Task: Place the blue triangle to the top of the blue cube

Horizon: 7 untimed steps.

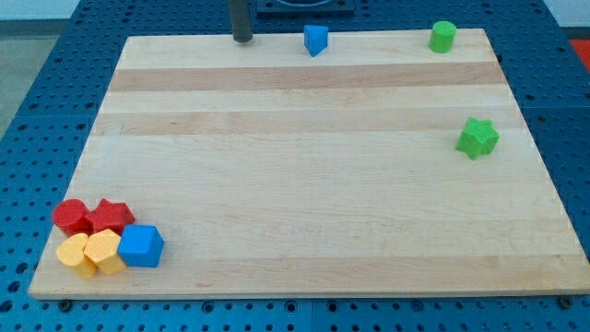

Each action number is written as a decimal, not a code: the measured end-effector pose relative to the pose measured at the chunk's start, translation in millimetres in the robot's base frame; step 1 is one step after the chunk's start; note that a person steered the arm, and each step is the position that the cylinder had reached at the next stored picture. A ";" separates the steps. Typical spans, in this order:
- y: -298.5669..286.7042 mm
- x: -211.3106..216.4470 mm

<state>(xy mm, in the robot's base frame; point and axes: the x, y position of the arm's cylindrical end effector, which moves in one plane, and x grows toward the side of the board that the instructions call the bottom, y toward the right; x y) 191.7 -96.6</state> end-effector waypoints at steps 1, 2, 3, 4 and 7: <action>26.4 1.0; 50.9 0.3; 70.1 0.9; 99.0 1.1; 203.6 16.5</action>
<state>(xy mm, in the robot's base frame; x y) 208.2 107.0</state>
